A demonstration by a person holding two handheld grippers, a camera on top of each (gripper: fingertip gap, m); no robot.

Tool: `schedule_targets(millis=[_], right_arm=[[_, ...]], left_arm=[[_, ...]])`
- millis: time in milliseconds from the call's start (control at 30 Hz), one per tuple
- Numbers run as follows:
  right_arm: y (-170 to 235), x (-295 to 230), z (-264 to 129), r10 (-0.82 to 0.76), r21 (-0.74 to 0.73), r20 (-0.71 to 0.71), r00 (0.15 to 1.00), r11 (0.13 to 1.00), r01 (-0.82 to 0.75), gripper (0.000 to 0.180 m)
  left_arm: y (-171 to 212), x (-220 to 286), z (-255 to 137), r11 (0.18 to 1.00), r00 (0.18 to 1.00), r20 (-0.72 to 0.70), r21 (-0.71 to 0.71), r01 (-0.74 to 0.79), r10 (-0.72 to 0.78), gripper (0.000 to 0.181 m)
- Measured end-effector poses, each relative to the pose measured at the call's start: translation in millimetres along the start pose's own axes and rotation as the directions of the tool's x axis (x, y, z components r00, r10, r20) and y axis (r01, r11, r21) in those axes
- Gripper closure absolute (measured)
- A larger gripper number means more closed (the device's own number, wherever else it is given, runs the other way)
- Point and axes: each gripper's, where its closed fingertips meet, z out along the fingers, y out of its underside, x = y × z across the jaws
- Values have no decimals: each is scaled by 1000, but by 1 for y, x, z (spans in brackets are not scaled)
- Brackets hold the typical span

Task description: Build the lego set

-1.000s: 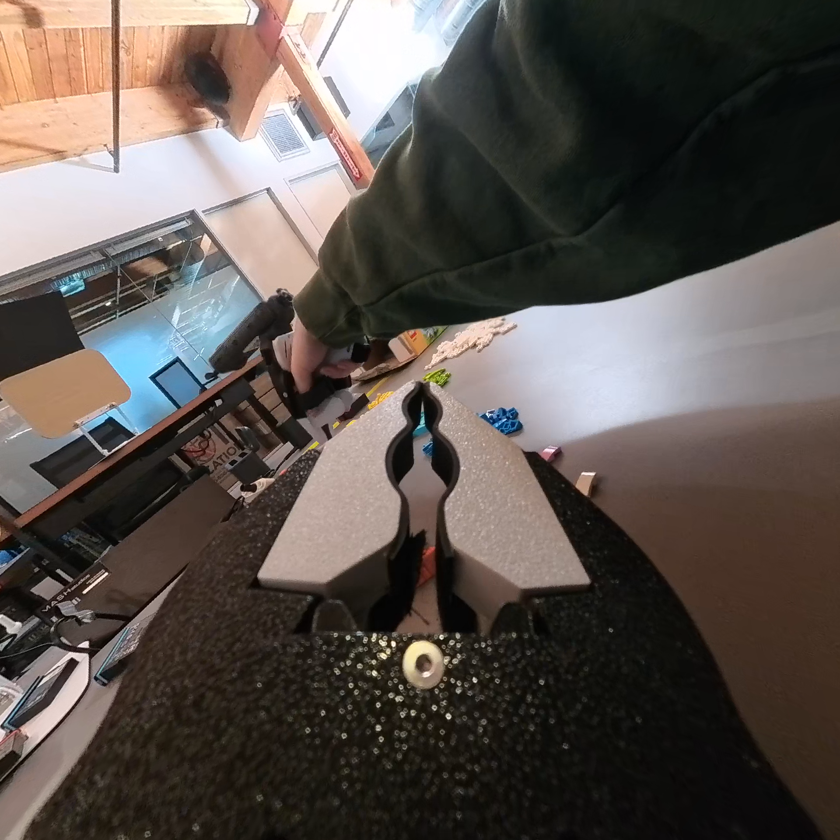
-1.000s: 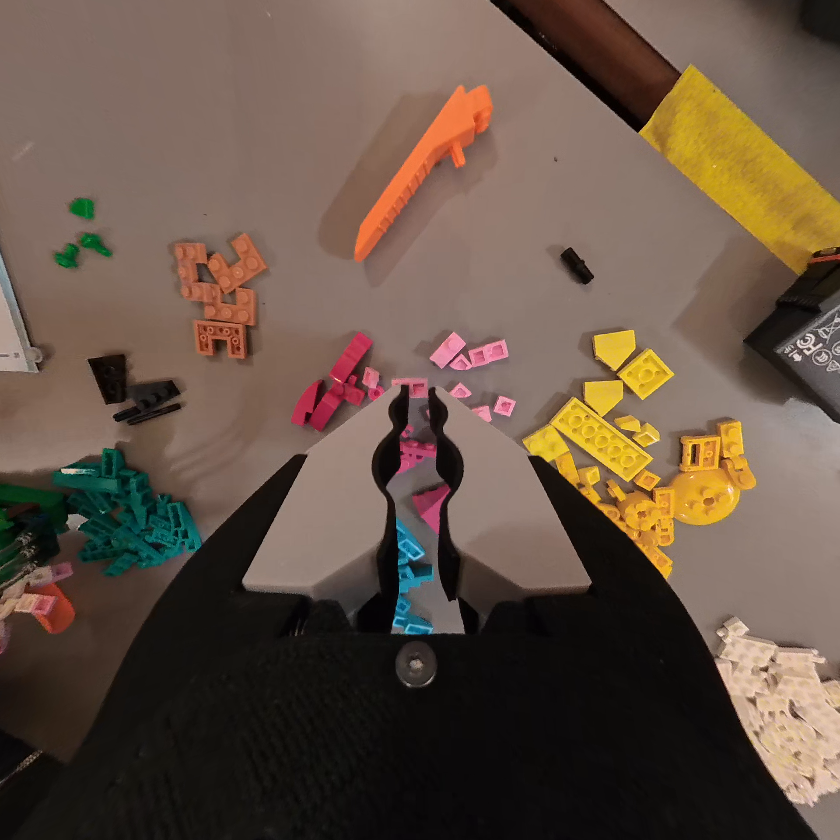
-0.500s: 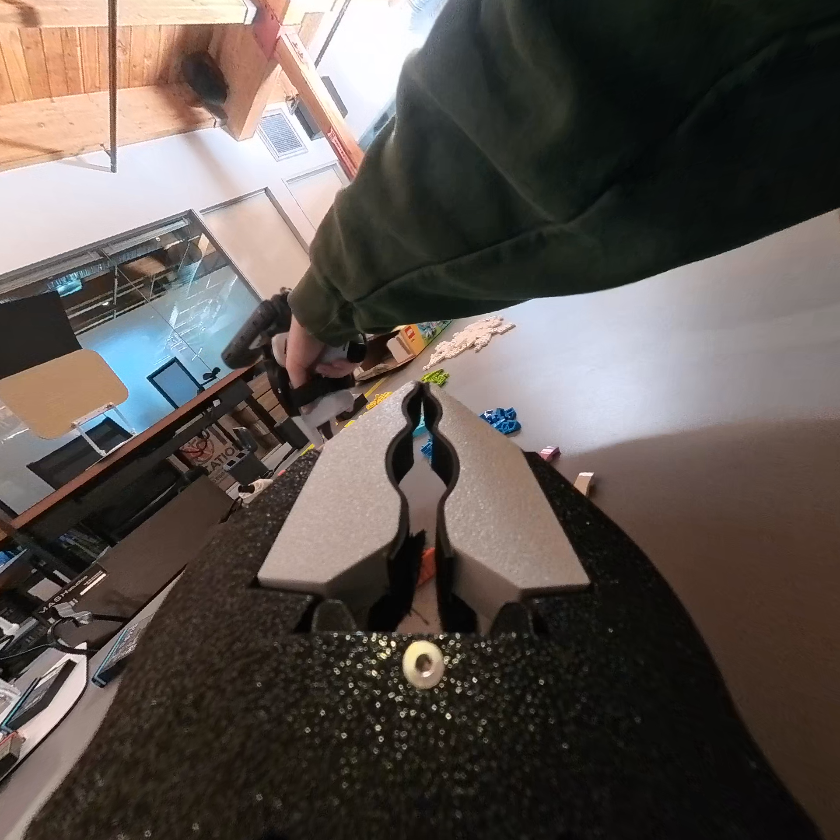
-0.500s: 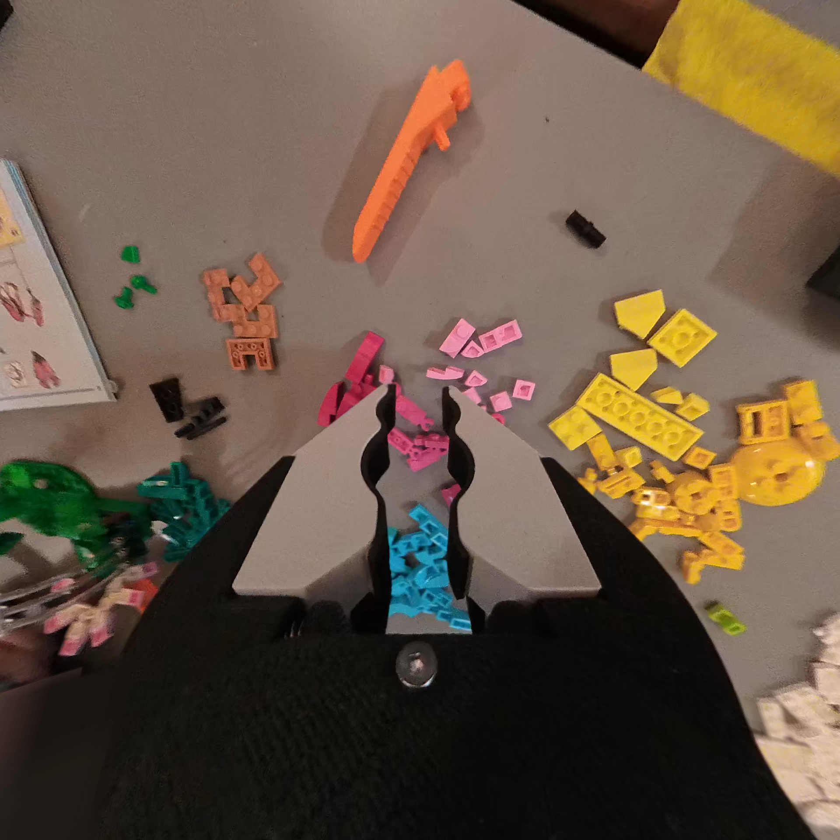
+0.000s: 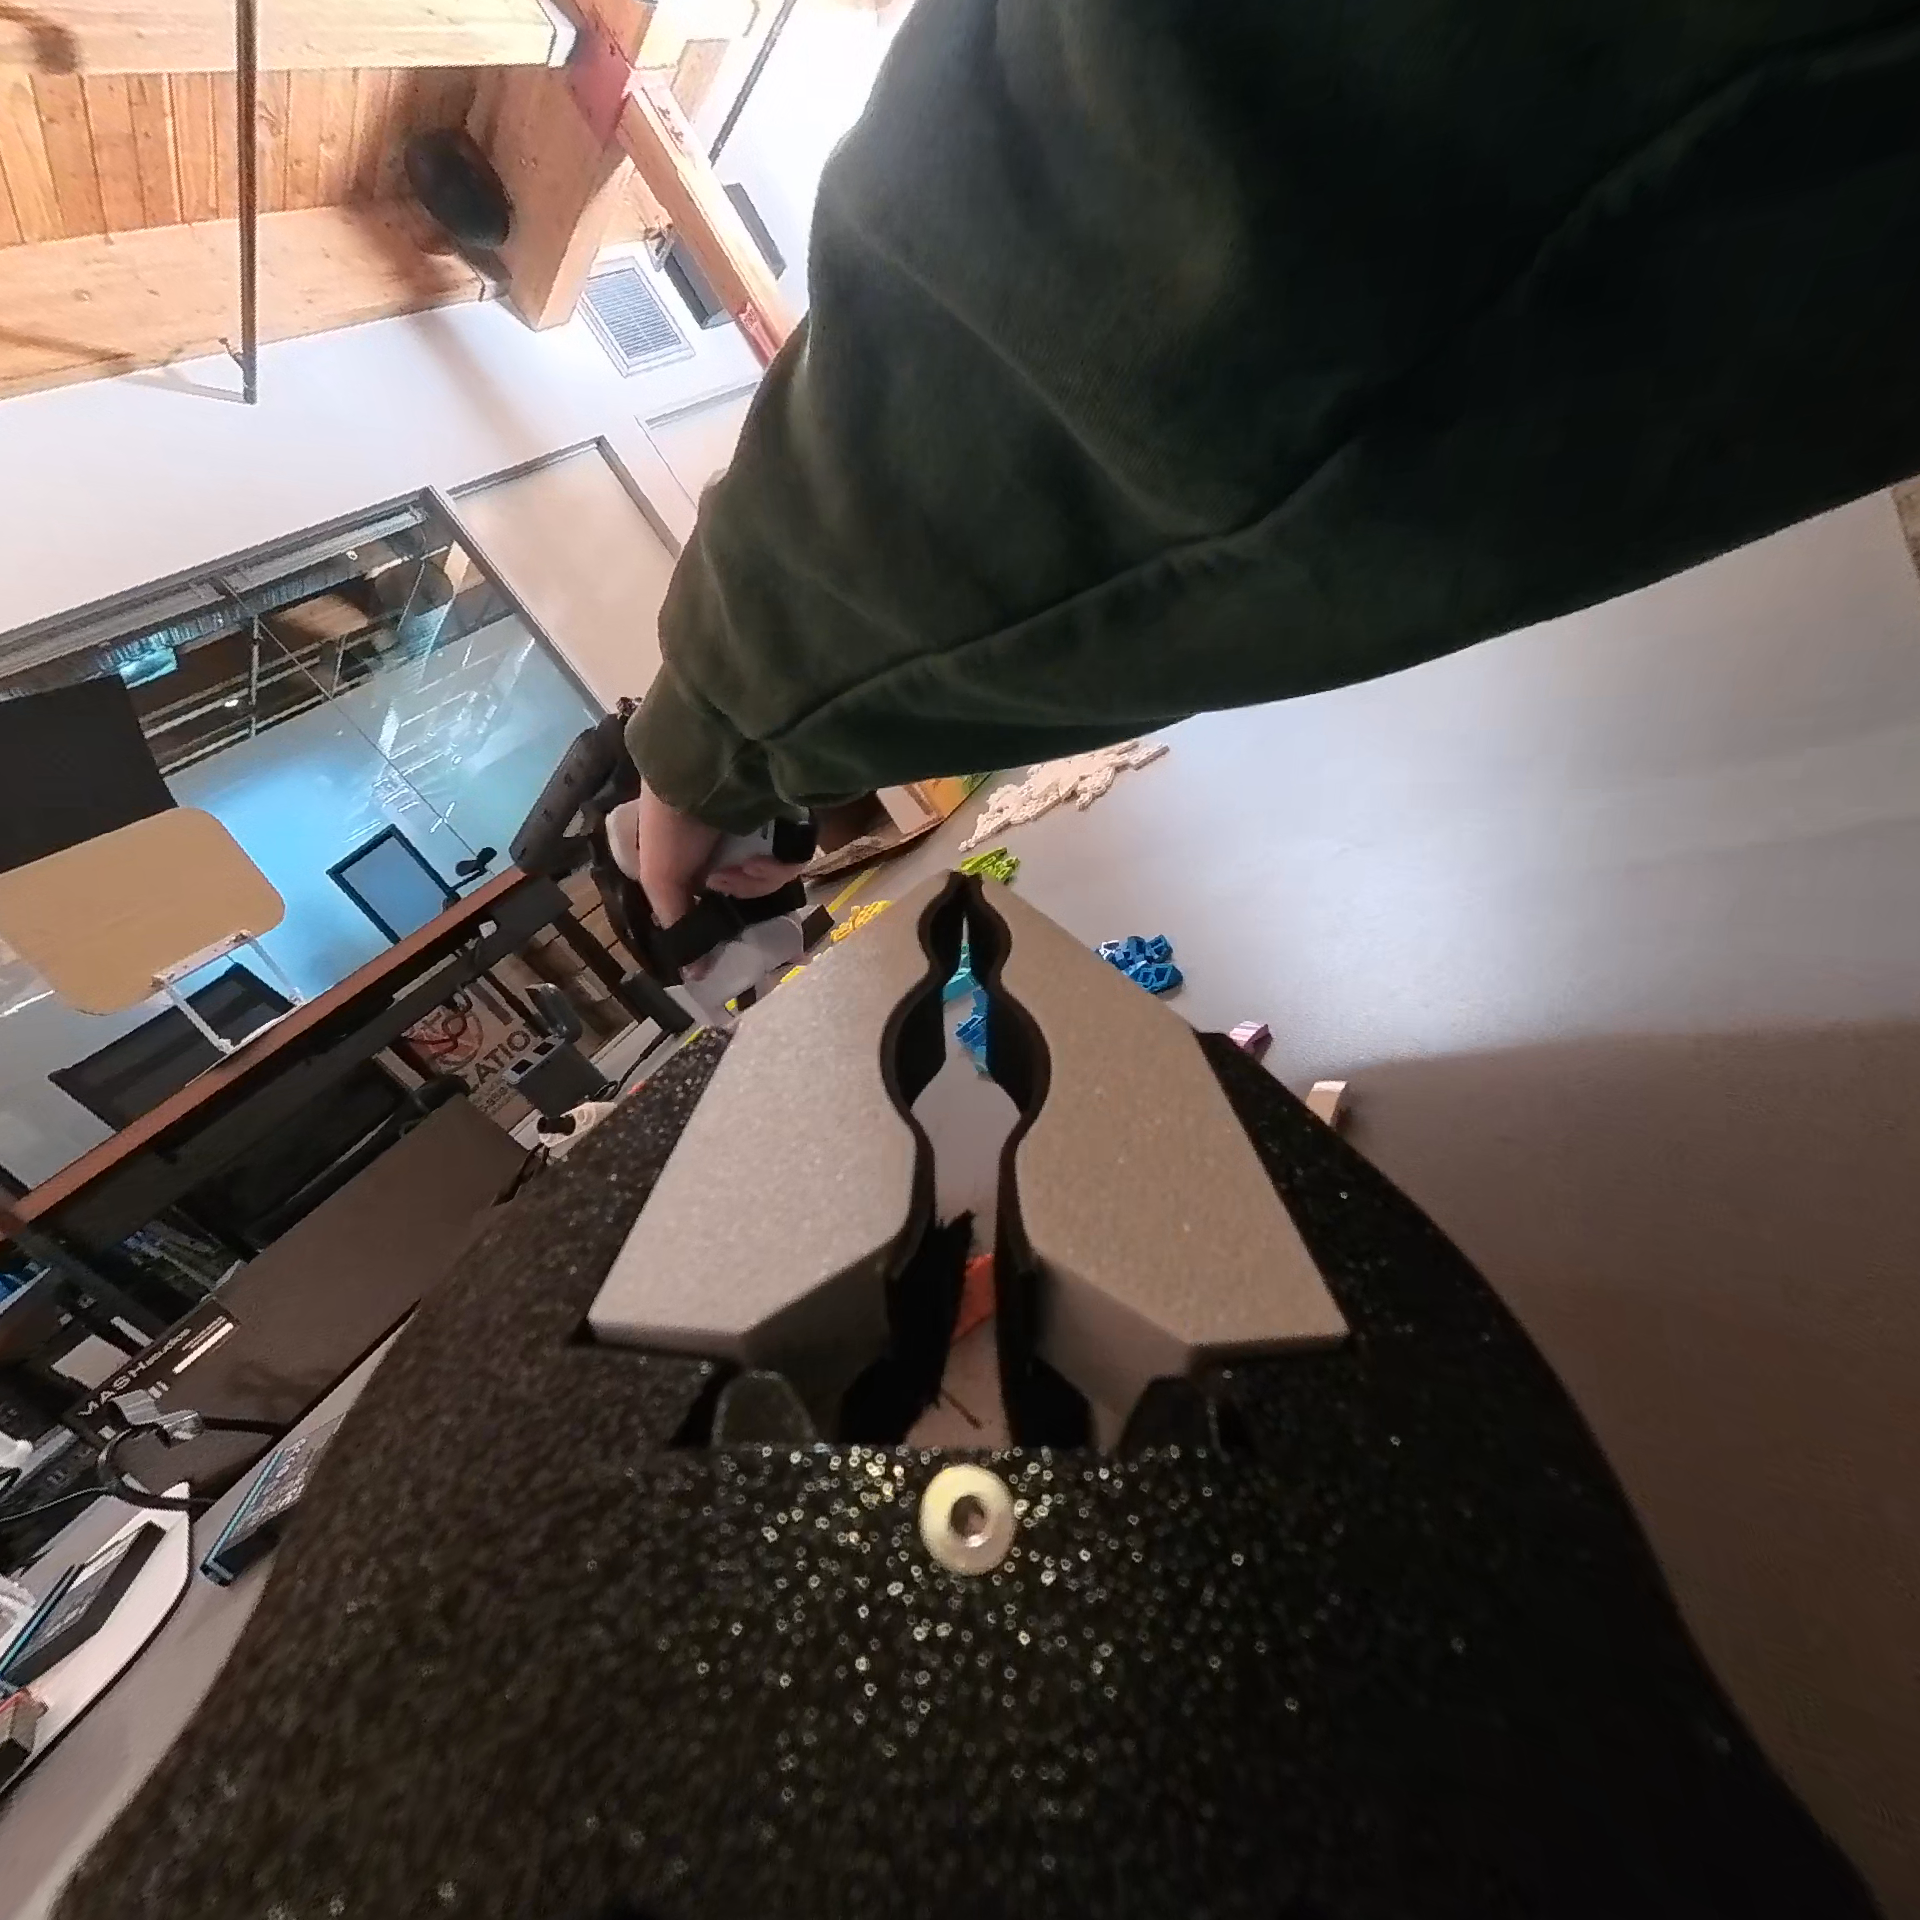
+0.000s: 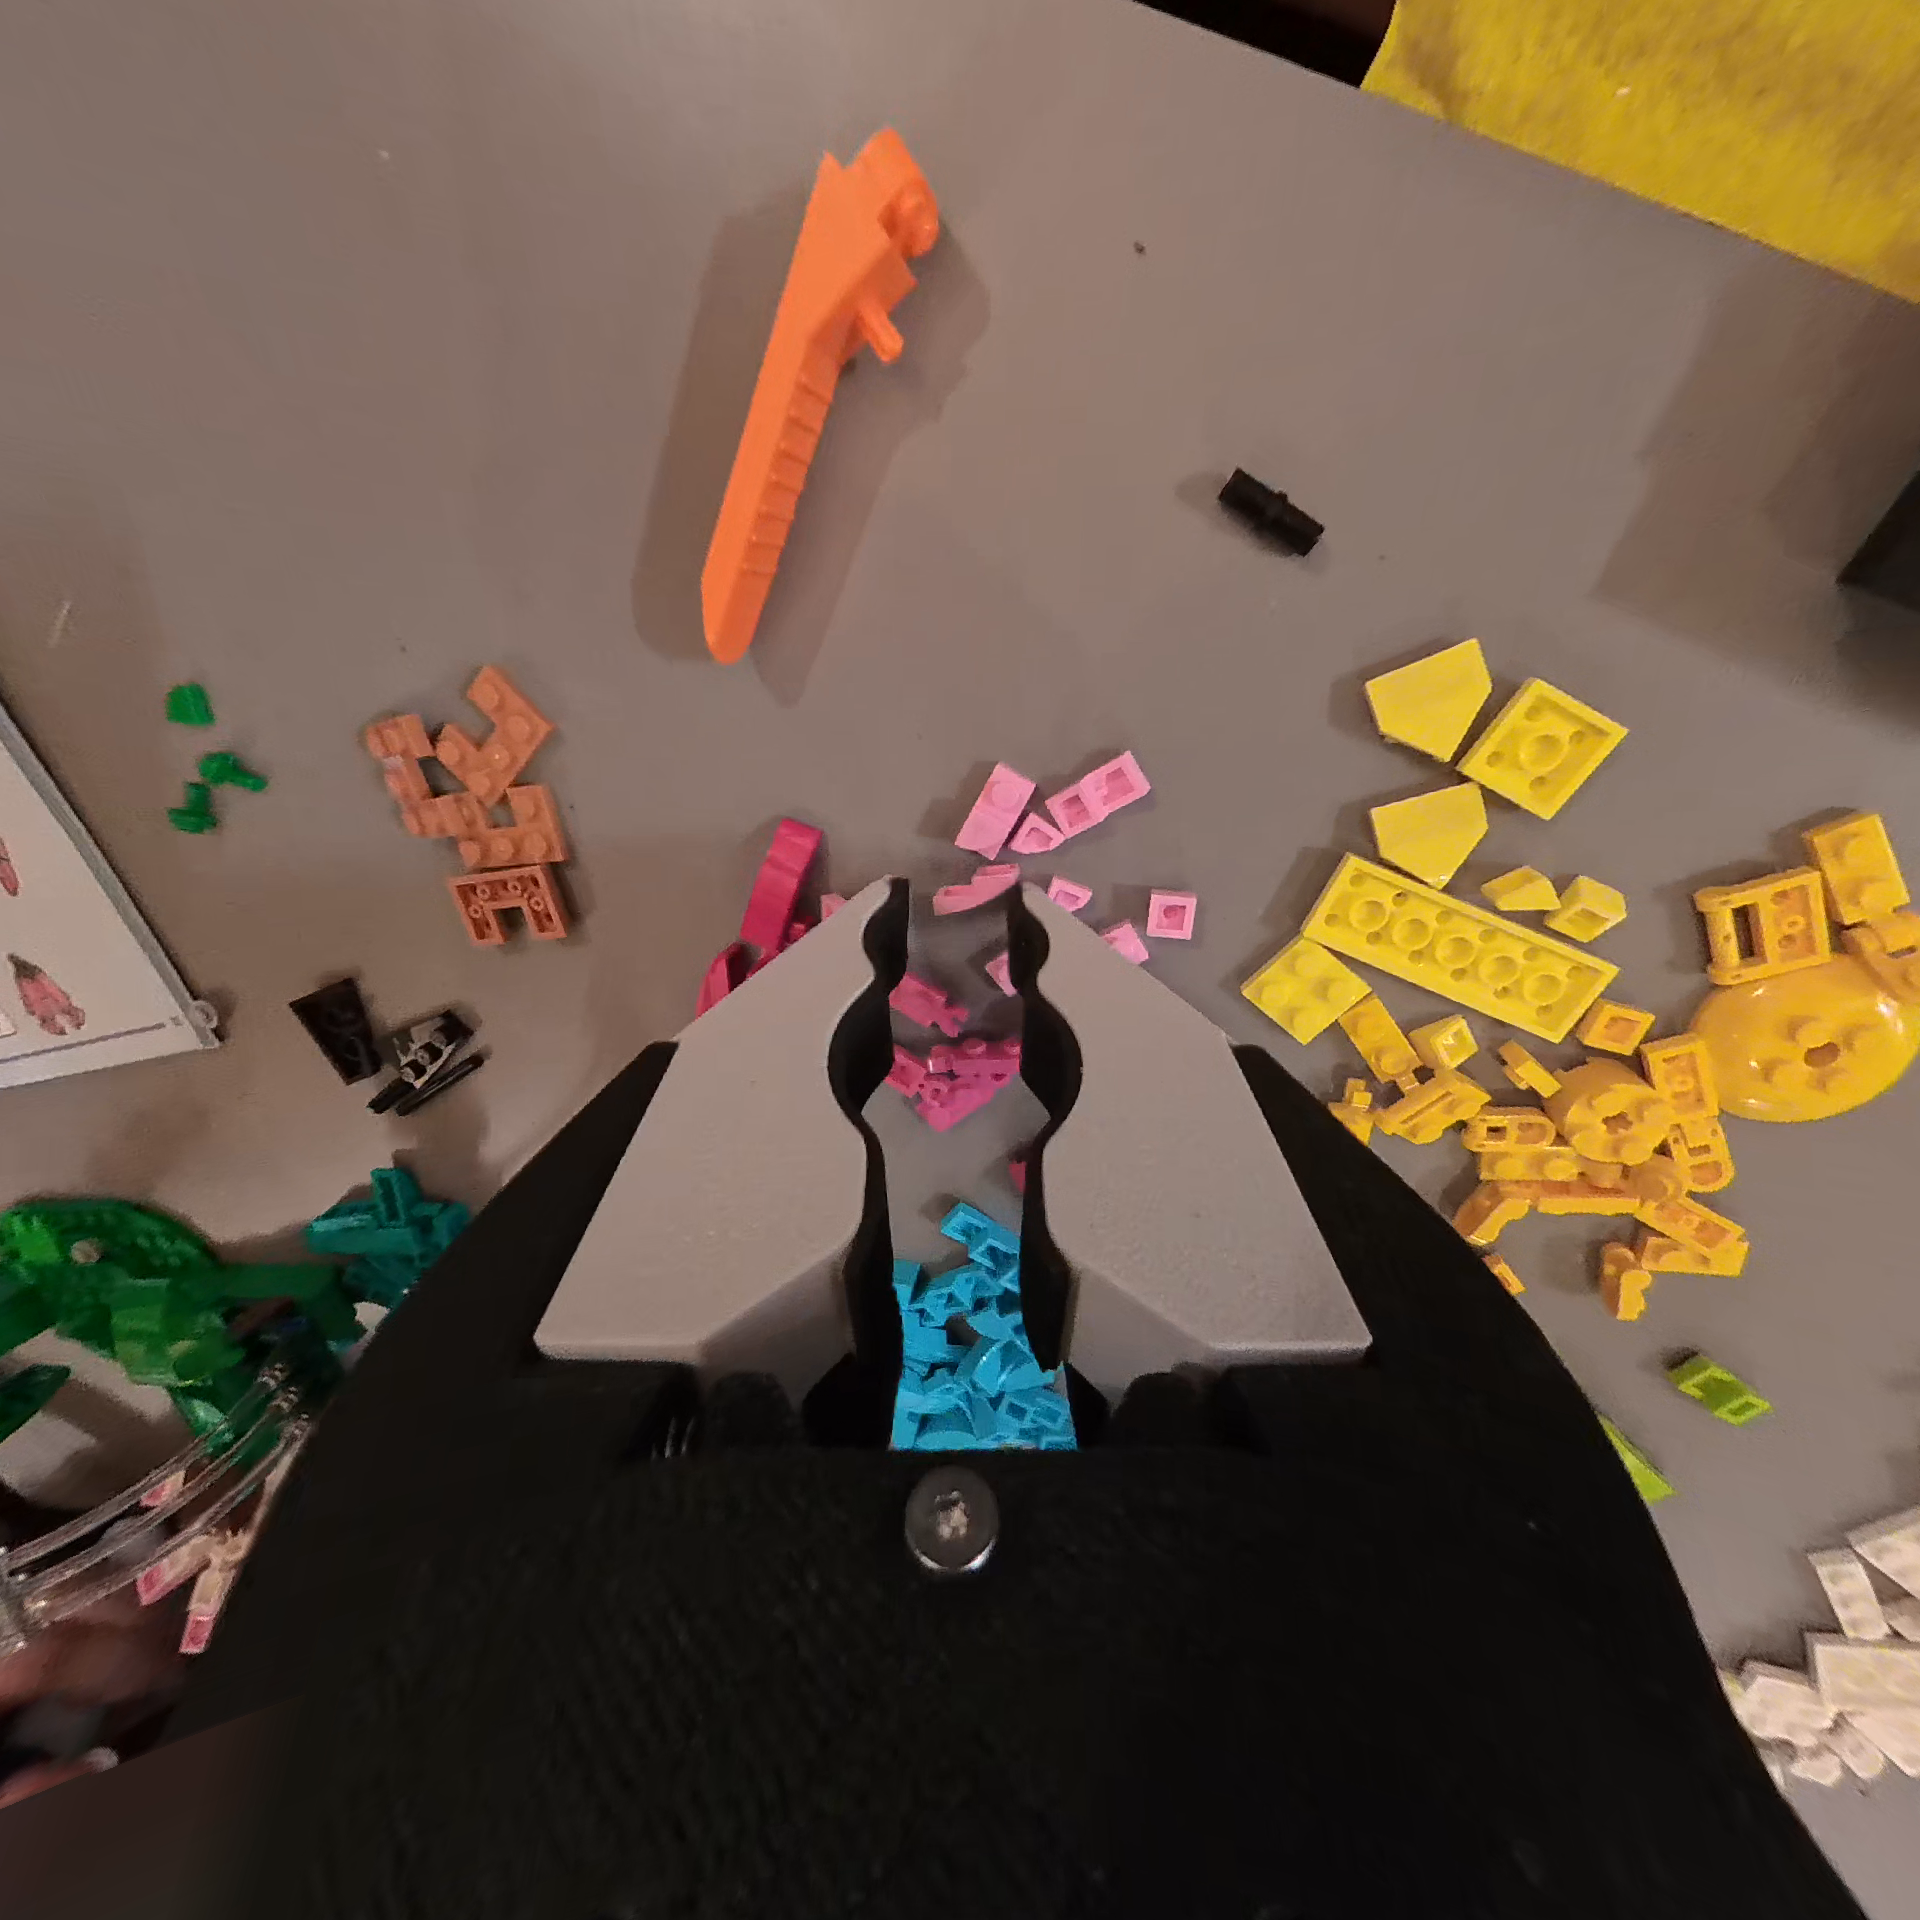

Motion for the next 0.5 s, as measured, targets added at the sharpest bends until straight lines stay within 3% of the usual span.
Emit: schedule_targets(millis=[233,333,500], right_arm=[[-1,3,1,-26,-6,-31,999,1000,26,168],[-1,8,1,-81,2,-77,994,997,82,179],[0,-3,-20,-230,86,-60,971,968,235,179]], left_arm=[[0,1,0,1000,1000,-4,1,0,0,181],[0,1,0,1000,1000,-5,1,-1,1,181],[0,1,0,1000,1000,-4,0,0,0,181]])
